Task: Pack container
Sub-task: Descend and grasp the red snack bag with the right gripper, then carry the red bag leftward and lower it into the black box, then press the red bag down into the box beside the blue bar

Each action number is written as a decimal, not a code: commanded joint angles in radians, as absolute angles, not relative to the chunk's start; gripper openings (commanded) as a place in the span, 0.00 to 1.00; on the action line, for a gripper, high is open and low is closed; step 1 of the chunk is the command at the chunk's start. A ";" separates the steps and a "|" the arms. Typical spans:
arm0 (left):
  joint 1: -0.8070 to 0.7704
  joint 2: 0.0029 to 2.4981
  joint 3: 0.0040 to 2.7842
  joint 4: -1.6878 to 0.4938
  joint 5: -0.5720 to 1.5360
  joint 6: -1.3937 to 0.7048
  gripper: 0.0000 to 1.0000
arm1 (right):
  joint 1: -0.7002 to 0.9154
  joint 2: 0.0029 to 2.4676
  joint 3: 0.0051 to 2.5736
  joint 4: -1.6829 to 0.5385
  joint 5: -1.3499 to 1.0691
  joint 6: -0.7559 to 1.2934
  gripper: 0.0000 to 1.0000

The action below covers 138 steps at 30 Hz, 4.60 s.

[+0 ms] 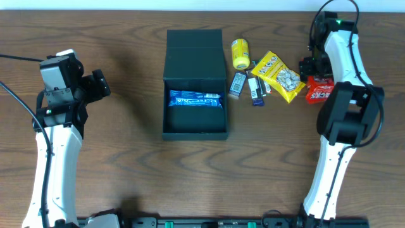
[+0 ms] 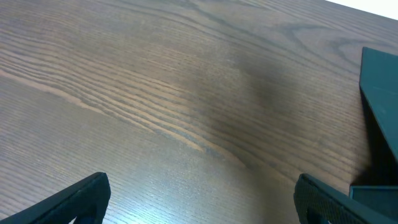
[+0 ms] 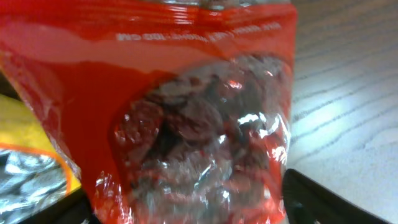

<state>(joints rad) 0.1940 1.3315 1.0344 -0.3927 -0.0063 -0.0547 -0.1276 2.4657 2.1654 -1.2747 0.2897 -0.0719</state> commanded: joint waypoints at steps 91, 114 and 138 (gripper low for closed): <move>0.327 1.335 1.060 -0.393 0.603 0.528 0.95 | 0.775 2.318 2.276 -1.422 -0.007 0.515 0.86; 0.327 1.335 1.060 -0.392 0.602 0.527 0.95 | 0.775 2.318 2.009 -1.172 -0.065 0.429 0.01; 0.327 1.335 1.060 -0.392 0.599 0.524 0.95 | 0.739 2.275 2.110 -1.100 0.041 0.361 0.01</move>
